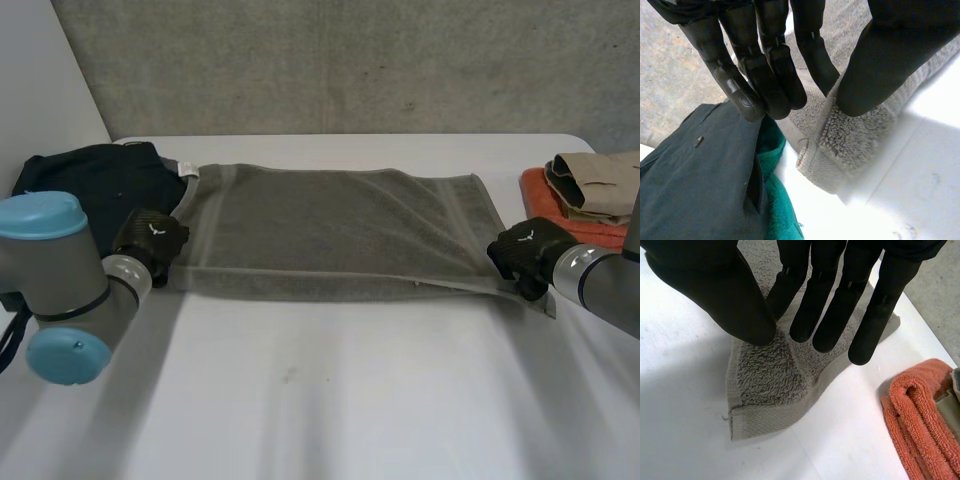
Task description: Fold the laundry.
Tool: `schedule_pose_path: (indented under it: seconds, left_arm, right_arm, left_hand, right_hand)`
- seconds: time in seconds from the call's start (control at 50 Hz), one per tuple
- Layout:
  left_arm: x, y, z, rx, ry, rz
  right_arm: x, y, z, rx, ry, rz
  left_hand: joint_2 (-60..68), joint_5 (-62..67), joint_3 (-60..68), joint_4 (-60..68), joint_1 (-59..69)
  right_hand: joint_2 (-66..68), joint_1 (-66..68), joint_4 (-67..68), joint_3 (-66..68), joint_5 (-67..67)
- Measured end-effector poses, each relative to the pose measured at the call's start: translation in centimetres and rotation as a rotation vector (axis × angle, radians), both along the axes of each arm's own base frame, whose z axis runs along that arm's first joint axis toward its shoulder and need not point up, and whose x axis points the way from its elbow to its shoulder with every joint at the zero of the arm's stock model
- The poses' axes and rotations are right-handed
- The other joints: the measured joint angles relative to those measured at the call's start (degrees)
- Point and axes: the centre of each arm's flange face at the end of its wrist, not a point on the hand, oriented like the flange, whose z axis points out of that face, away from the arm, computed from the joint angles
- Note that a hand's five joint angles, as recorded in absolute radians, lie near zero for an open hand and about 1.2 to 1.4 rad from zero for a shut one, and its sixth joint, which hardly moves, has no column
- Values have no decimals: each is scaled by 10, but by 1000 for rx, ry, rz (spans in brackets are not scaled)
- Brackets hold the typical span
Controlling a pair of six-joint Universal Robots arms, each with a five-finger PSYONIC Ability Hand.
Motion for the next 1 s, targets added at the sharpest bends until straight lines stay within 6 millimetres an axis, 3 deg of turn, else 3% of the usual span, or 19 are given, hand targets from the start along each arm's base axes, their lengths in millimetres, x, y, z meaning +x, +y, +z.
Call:
schedule_pose_path:
  seconds: [0.12,0.26,0.36,0.38,0.44,0.5,0.56,0.7,0.86,1.0]
  left_arm:
    - [5,10,14,17,38,6]
    - [17,28,15,109,-3,18]
    - [31,73,19,294,-144,-6]
    - [31,75,19,302,-149,-8]
    - [41,108,25,426,-238,-31]
    - [43,122,28,468,-277,-52]
    - [41,124,33,456,-295,-71]
    - [13,87,47,288,-245,-95]
    - [-39,6,50,49,-99,-47]
    - [-64,-46,37,-76,-87,24]
  right_arm:
    - [1,5,6,14,3,6]
    - [-4,17,14,71,49,26]
    - [-18,39,25,193,169,85]
    - [-19,41,26,204,178,91]
    - [-29,56,33,301,259,144]
    - [-35,62,39,352,316,178]
    - [-36,61,42,351,344,188]
    - [-23,27,31,183,331,134]
    - [7,-37,11,-184,225,23]
    - [27,-75,-3,-386,179,1]
  left_hand:
    - [0,0,0,0,0]
    - [0,0,0,0,0]
    - [0,0,0,0,0]
    - [0,0,0,0,0]
    - [0,0,0,0,0]
    - [0,0,0,0,0]
    - [0,0,0,0,0]
    - [1,0,0,0,0]
    - [1,0,0,0,0]
    - [1,0,0,0,0]
  right_hand:
    - [0,0,0,0,0]
    - [0,0,0,0,0]
    - [0,0,0,0,0]
    - [0,0,0,0,0]
    - [0,0,0,0,0]
    - [0,0,0,0,0]
    - [0,0,0,0,0]
    - [0,0,0,0,0]
    - [0,0,0,0,1]
    - [0,0,0,0,1]
